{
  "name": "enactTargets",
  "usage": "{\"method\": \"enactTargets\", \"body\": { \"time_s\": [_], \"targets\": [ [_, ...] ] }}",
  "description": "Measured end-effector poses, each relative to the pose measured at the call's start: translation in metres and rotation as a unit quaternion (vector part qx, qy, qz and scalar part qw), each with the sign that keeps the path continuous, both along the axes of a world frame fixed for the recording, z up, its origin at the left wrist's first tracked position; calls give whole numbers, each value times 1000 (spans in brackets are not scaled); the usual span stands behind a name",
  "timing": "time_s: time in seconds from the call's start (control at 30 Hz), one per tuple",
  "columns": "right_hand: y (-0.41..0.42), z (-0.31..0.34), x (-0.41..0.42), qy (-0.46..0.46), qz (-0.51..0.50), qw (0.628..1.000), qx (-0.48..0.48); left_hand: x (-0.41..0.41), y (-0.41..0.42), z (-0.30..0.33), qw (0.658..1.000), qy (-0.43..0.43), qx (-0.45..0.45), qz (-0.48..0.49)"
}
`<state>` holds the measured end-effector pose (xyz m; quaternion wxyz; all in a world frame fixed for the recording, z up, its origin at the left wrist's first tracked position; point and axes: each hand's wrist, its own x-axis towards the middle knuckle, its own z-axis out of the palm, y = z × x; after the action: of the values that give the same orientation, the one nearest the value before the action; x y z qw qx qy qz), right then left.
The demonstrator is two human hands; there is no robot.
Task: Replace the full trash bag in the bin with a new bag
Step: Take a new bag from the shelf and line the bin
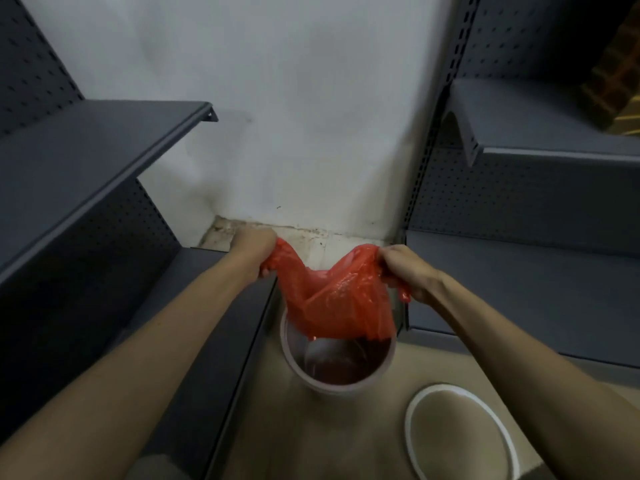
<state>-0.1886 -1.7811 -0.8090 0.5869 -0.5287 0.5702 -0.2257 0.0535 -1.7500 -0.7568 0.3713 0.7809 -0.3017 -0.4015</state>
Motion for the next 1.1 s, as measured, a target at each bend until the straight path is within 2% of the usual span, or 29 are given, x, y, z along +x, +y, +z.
{"method": "enactTargets", "body": {
  "time_s": [0.1, 0.23, 0.4, 0.57, 0.63, 0.73, 0.9, 1.1],
  "targets": [
    [-3, -15, 8, -101, -1, 994, 33, 6, -2, -4, 999, -14, -27, -13],
    [10, -30, 17, -149, -9, 988, 44, 7, 9, -13, 999, -24, -34, -31],
    [36, -53, 13, -79, -35, 996, 5, 5, 29, -61, 998, -37, -14, -50],
    [45, -77, -15, 57, -71, 994, -59, 4, 45, -109, 990, -111, -37, -76],
    [48, -85, -25, 85, -72, 990, -84, 4, 51, -121, 984, -138, -38, -103],
    [52, -88, -36, 64, -85, 991, -76, 8, 58, -134, 957, -217, -45, -187],
    [49, -88, -47, 97, -62, 991, -75, 23, 72, -142, 908, -196, -91, -359],
    [49, -94, -58, 223, -5, 964, -142, 34, 75, -157, 845, -345, -85, -400]
  ]
}}
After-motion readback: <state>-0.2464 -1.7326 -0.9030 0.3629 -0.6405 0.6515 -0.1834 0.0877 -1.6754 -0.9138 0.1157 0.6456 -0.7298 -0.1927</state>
